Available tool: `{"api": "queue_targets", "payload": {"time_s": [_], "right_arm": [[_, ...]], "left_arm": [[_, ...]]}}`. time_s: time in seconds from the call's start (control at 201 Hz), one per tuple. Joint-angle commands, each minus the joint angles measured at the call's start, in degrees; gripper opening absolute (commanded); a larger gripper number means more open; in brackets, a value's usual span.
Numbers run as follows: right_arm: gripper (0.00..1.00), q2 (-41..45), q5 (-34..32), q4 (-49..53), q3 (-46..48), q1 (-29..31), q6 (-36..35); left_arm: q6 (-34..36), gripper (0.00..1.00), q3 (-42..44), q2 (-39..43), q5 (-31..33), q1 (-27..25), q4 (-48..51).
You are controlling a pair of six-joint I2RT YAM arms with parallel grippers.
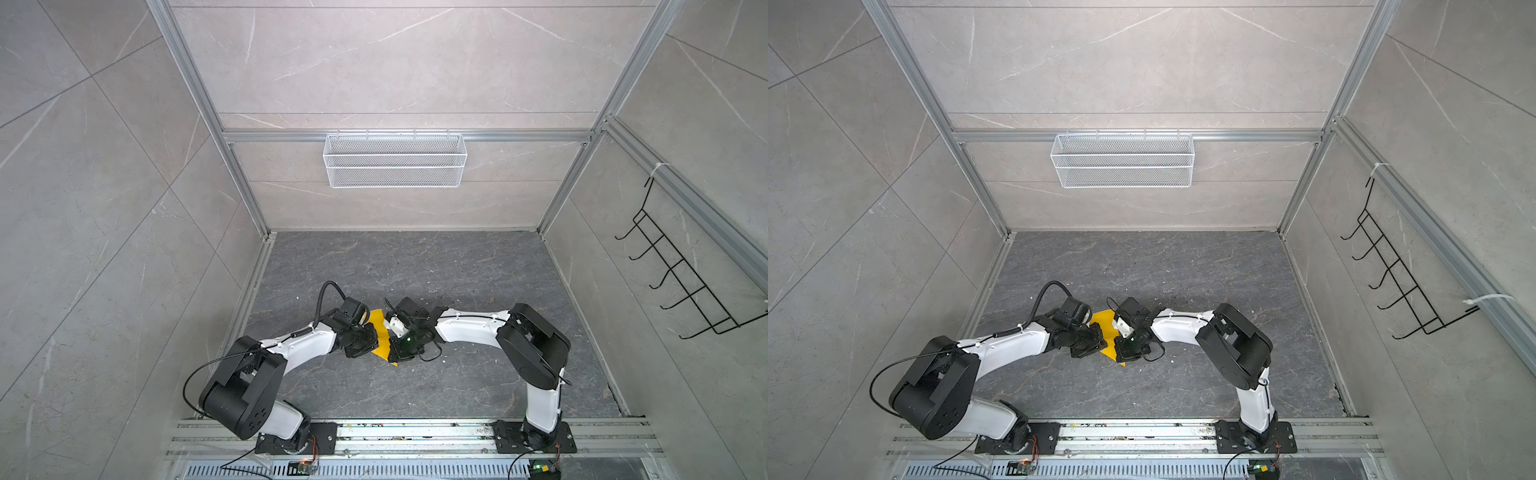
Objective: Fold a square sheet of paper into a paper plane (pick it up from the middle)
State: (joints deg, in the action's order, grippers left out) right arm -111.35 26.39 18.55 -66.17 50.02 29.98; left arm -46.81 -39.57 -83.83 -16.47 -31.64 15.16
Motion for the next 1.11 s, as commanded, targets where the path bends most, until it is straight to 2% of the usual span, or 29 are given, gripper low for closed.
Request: {"api": "queue_targets", "payload": {"time_s": [0.0,0.294,0.802,1.105], "right_arm": [[0.01,-2.8,-2.88,4.79,-0.28,0.04,0.25],[0.01,-3.43,-3.11,5.8,-0.52,0.0,0.58],[0.01,-3.44,-3.12,5.8,0.06,0.07,0.57],[0.01,-3.13,-3.29,5.49,0.76,0.01,0.86]], "left_arm": [[5.96,0.15,-2.11,0.01,1.57,-0.38,5.45],[5.85,0.15,-4.4,-2.74,5.65,-0.35,7.6],[-0.47,0.13,-4.88,-3.99,12.15,0.17,12.15],[-2.94,0.12,-5.86,-5.19,15.09,2.37,15.65]]}}
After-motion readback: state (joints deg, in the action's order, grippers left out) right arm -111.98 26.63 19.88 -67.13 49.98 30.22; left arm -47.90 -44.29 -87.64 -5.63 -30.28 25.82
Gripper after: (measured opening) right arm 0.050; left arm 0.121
